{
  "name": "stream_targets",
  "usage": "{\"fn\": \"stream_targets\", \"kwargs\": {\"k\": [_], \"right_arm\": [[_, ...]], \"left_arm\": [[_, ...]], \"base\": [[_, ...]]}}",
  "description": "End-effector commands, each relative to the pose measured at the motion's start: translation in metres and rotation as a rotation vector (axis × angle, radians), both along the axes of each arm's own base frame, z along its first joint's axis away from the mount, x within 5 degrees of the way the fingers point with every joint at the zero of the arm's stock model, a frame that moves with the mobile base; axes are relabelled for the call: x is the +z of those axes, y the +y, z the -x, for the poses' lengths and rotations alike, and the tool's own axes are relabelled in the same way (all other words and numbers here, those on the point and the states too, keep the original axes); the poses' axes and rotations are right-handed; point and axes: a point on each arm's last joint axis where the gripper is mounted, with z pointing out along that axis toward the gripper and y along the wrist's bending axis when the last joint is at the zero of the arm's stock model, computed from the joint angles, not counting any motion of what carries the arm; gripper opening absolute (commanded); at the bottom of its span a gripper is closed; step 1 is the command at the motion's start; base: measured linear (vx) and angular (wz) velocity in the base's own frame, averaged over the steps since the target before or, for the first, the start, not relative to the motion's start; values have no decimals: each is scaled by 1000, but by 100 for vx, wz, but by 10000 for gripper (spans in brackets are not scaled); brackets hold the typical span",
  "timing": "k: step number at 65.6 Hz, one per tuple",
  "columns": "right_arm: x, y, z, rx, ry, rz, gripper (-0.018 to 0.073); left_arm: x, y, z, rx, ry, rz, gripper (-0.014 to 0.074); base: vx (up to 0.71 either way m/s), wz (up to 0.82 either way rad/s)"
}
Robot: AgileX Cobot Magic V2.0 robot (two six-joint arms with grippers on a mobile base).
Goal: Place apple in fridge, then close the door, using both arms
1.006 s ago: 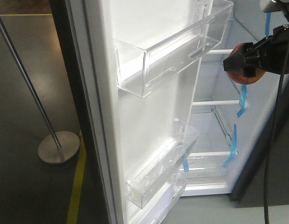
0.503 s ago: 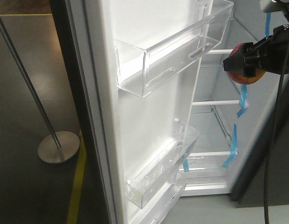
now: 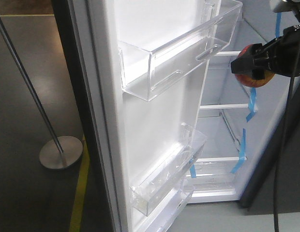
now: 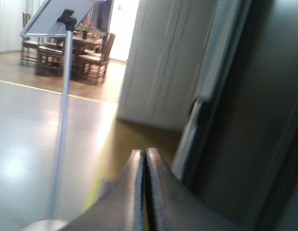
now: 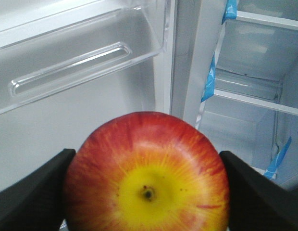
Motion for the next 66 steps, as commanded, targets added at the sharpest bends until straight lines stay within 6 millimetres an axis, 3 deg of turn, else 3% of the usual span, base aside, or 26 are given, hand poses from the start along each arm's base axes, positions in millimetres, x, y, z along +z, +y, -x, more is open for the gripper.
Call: {"fn": "stream_targets", "kwargs": {"k": [1, 14, 25, 39, 55, 66], "right_arm": [[24, -2, 6, -21, -116, -25, 115], [31, -1, 13, -17, -132, -37, 115], [70, -4, 45, -59, -333, -77, 115], [116, -6, 67, -109, -609, -184, 115], [157, 11, 42, 94, -662, -222, 115], [158, 25, 2, 252, -579, -272, 117]], "left_arm": [[4, 0, 2, -2, -98, 60, -8], [14, 1, 4, -14, -194, 197, -8], [18, 2, 5, -40, -251, 362, -8], [18, 2, 5, -42, -256, 369, -8], [19, 2, 5, -41, -269, 357, -8], [19, 2, 5, -41, -269, 357, -8]], "base": [[0, 0], [0, 0], [0, 0], [0, 0], [0, 0], [0, 0]]}}
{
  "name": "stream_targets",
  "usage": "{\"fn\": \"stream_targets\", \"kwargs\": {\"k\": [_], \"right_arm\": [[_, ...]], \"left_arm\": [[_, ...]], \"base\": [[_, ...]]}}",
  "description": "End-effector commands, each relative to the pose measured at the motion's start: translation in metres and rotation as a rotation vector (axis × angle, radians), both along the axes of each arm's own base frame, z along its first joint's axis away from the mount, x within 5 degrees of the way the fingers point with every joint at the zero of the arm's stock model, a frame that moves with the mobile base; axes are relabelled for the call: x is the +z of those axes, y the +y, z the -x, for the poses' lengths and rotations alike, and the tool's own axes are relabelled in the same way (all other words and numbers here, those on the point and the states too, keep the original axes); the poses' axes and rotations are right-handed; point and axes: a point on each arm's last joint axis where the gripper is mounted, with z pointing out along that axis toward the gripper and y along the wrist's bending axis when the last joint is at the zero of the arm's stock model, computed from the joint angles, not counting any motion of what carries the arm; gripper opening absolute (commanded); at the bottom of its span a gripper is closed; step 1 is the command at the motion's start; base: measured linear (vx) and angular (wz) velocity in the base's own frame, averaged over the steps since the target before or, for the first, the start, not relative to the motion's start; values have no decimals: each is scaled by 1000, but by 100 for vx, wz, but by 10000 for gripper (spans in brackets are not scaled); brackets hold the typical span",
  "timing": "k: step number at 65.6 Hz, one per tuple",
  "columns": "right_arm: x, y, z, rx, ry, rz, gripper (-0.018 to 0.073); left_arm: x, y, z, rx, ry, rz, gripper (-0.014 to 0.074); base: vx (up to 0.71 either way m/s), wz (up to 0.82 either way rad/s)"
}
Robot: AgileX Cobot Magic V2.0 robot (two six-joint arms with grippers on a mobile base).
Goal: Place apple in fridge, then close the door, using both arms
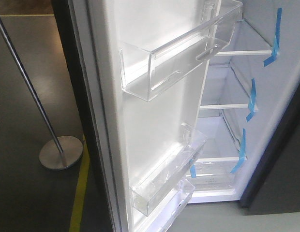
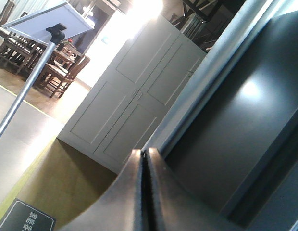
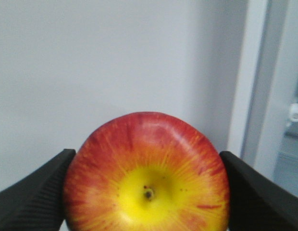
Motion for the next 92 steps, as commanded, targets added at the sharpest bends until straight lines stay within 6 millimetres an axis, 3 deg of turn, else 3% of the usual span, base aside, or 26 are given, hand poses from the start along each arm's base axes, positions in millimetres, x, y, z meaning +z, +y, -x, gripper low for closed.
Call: {"fn": "stream_targets", "kwargs": {"k": [1, 14, 22, 39, 50, 64, 73, 80, 92], "right_arm": [[14, 4, -12, 65, -36, -40, 117], [-10, 10, -53, 135, 61, -7, 150], [-24, 11, -68, 150, 107, -4, 229], [-31, 11, -75, 147, 129, -7, 548], [-30, 10, -76, 126, 152, -43, 635], [-30, 9, -76, 110, 150, -33, 620], [-17, 8, -61, 111, 113, -29, 571], [0, 7, -40, 111, 70, -3, 463], [29, 2, 9, 69, 11, 76, 123]], "left_arm": [[6, 1, 3, 10, -91, 2, -8], [6, 1, 3, 10, -91, 2, -8], [6, 1, 3, 10, -91, 2, -8], [6, 1, 3, 10, -91, 2, -8], [7, 1, 3, 11, -97, 1, -8], [11, 1, 5, 16, -143, 2, -8], [16, 2, 7, 3, -212, 62, -8], [19, 2, 9, -32, -260, 160, -8], [51, -4, 16, -79, -316, 93, -8]], "base": [[0, 0], [0, 0], [0, 0], [0, 0], [0, 0], [0, 0], [0, 0], [0, 0], [0, 0]]}}
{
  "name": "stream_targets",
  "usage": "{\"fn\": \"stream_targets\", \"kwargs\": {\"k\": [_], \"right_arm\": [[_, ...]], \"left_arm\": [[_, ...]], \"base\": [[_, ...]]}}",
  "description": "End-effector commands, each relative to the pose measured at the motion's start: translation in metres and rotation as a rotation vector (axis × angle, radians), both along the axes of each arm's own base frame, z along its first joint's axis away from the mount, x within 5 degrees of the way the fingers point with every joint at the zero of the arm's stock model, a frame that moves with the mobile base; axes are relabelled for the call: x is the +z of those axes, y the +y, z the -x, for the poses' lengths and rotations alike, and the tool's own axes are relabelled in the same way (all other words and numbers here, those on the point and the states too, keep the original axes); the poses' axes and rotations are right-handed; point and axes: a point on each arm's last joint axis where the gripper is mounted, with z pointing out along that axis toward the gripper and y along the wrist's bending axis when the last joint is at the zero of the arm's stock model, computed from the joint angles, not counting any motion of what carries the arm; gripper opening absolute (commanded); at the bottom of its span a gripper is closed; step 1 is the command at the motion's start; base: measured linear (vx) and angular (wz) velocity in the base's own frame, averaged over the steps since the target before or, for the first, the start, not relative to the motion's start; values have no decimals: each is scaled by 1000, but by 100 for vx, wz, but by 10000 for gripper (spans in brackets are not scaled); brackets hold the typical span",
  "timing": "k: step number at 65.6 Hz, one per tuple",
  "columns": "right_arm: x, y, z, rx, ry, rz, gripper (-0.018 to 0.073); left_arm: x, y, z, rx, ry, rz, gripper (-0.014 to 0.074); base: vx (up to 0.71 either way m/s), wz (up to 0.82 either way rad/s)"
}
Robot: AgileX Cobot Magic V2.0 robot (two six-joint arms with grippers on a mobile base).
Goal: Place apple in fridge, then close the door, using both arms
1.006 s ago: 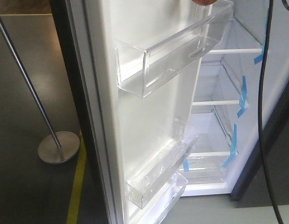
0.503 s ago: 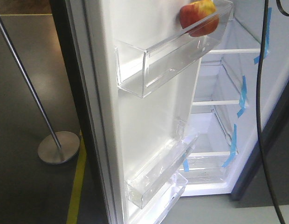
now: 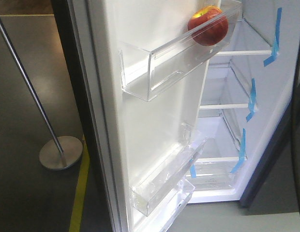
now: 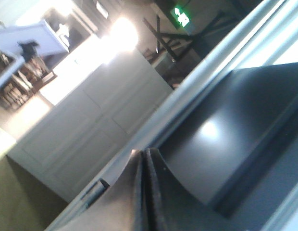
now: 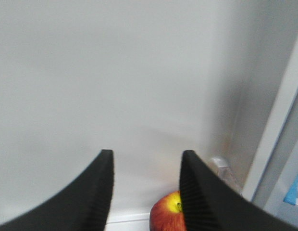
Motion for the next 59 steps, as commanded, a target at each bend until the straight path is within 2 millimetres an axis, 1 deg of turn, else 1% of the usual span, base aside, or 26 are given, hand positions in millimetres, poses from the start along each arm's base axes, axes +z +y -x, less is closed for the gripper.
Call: {"fn": "stream_targets", "kwargs": {"k": [1, 3, 5, 10, 15, 18, 24, 30, 32, 39, 43, 44, 46, 47, 49, 51, 52, 55, 56, 59], "right_arm": [[42, -6, 47, -39, -134, -6, 78], [44, -6, 53, -39, -139, 4, 35], [50, -6, 64, -34, -153, 11, -20], [58, -5, 87, -9, -163, 25, -11], [67, -4, 114, 17, -188, 44, -6], [71, -4, 128, 31, -197, 57, -5], [77, -3, 156, 52, -209, 80, -6], [78, -5, 181, 54, -195, 115, -6], [78, -5, 189, 54, -186, 128, -6], [78, -8, 210, 19, -183, 143, -6], [74, -11, 219, -14, -180, 168, -6], [71, -12, 220, -21, -172, 174, -6], [68, -13, 226, -34, -166, 182, -6], [66, -14, 227, -41, -159, 186, -6], [60, -15, 229, -59, -138, 194, -6], [55, -17, 231, -71, -120, 201, -6], [52, -18, 231, -79, -112, 210, -6], [41, -20, 233, -97, -83, 228, -6], [36, -21, 233, -106, -70, 236, -6], [25, -23, 233, -125, -44, 249, -6]], "left_arm": [[42, -5, 14, -8, -176, -96, -8], [51, -7, 16, -6, -192, -145, -8], [60, -8, 17, -5, -207, -176, -8], [85, -11, 19, -14, -235, -228, -8], [108, -14, 15, -30, -238, -264, -8], [120, -16, 11, -45, -231, -290, -8], [143, -20, -4, -93, -215, -333, -8], [164, -26, -28, -178, -188, -364, -8], [171, -28, -39, -210, -173, -383, -8], [191, -35, -74, -340, -135, -381, -6], [202, -37, -96, -377, -110, -400, -6], [203, -36, -105, -383, -93, -399, -6], [210, -36, -114, -388, -90, -404, -5], [209, -36, -120, -391, -77, -402, -4], [217, -35, -132, -391, -77, -405, -3], [220, -34, -141, -393, -73, -402, -3], [219, -34, -147, -397, -65, -400, -3], [227, -34, -162, -405, -70, -402, 3], [227, -34, -169, -412, -65, -399, 4], [233, -34, -181, -426, -79, -401, 12]], "base": [[0, 0], [0, 0], [0, 0], [0, 0], [0, 0], [0, 0], [0, 0], [0, 0], [0, 0], [0, 0], [0, 0], [0, 0], [0, 0], [0, 0], [0, 0], [0, 0], [0, 0], [0, 0], [0, 0], [0, 0]]}}
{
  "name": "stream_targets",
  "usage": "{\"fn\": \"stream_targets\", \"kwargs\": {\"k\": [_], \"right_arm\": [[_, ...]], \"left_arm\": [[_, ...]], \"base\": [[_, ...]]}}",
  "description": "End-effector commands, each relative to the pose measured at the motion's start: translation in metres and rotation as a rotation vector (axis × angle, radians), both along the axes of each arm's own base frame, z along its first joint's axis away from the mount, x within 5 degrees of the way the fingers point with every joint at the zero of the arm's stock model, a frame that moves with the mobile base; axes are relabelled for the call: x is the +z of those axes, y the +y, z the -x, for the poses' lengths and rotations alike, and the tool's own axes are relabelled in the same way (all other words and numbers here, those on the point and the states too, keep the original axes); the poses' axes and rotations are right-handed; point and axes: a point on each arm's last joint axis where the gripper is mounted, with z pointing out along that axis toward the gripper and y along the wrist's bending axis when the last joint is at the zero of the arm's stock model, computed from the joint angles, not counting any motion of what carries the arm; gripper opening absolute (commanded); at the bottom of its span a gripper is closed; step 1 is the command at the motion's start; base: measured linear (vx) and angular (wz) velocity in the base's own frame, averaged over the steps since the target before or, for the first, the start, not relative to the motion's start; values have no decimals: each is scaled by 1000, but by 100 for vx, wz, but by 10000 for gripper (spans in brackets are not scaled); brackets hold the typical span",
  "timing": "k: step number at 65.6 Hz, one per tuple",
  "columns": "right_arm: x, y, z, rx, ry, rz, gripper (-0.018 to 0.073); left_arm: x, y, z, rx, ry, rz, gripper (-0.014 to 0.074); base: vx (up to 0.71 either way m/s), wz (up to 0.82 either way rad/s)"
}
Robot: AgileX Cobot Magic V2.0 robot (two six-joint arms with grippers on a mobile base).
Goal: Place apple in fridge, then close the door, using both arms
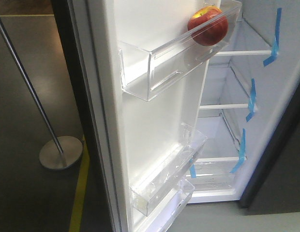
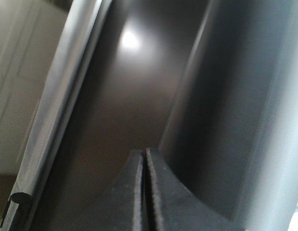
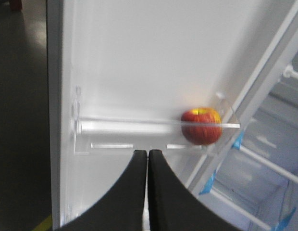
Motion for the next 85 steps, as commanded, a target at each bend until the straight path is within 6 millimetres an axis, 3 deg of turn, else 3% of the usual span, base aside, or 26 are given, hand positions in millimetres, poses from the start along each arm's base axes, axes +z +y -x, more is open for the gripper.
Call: {"fn": "stream_targets", "kwargs": {"k": [1, 11, 21, 28, 38, 52, 85], "right_arm": [[-21, -5, 2, -55, 52, 29, -6], [-64, -9, 1, -104, 144, 35, -6], [-99, -10, 2, -122, 209, 19, -6], [-113, -9, 7, -123, 234, 15, -6], [-118, -9, 12, -115, 256, 8, -6], [-118, -9, 11, -119, 259, 0, -6], [-116, -9, 10, -130, 232, -9, -6]], "left_arm": [[22, -1, -25, -62, -45, 37, 16], [26, 0, -70, -109, -12, 90, 59], [19, -2, -110, -221, 50, 191, 113], [13, -5, -130, -329, 84, 257, 181], [6, -11, -146, -427, 127, 280, 307], [6, -39, -147, -546, 150, 198, 380], [2, -116, -106, -965, 131, 50, 380]], "base": [[0, 0], [0, 0], [0, 0], [0, 0], [0, 0], [0, 0], [0, 0]]}}
